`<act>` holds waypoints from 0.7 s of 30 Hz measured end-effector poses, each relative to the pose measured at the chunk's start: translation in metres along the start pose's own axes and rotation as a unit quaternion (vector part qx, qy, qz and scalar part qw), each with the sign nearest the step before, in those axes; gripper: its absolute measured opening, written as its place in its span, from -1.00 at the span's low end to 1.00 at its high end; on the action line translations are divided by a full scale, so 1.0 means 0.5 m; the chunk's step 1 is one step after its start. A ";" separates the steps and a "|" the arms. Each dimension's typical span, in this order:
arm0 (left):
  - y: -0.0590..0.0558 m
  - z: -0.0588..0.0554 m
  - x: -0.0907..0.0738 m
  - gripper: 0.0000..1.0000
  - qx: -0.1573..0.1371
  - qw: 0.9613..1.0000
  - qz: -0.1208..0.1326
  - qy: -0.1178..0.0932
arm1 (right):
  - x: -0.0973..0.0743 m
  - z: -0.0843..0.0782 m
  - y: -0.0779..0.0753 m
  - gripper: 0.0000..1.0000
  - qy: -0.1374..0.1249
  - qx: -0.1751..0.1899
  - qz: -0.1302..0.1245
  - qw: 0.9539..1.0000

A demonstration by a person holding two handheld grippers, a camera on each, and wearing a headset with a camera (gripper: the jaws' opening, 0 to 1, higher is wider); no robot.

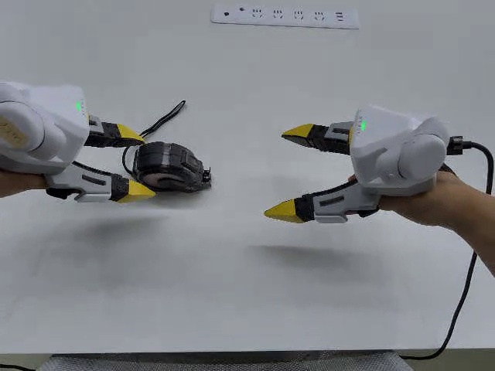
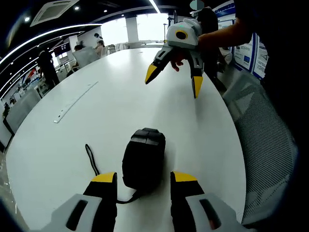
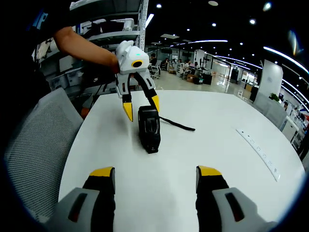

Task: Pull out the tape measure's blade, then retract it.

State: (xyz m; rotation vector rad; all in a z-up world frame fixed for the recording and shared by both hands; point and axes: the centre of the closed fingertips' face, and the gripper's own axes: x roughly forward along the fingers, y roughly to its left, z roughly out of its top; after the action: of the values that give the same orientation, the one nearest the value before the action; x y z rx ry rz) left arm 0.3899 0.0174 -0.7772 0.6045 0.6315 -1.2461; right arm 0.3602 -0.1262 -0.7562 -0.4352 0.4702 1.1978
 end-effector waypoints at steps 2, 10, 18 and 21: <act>0.000 -0.003 0.004 -0.25 0.004 1.000 -0.004 0.006 | 0.007 0.001 -0.002 0.35 0.001 -0.002 0.002 1.000; 0.001 -0.012 0.032 -0.36 0.028 0.998 -0.034 0.036 | 0.050 0.005 -0.014 0.20 0.000 -0.012 0.013 1.000; 0.002 -0.017 0.034 -0.42 0.037 0.997 -0.046 0.053 | 0.084 0.010 -0.012 0.10 0.000 -0.013 0.028 1.000; 0.003 -0.019 0.034 -0.42 0.033 0.997 -0.047 0.057 | 0.100 0.010 -0.009 0.06 0.000 -0.017 0.035 0.999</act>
State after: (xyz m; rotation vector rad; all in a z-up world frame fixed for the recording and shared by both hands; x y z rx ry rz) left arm 0.3939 0.0133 -0.7958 0.7125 0.7226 -1.3308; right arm 0.3798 -0.0861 -0.7796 -0.4518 0.4694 1.2751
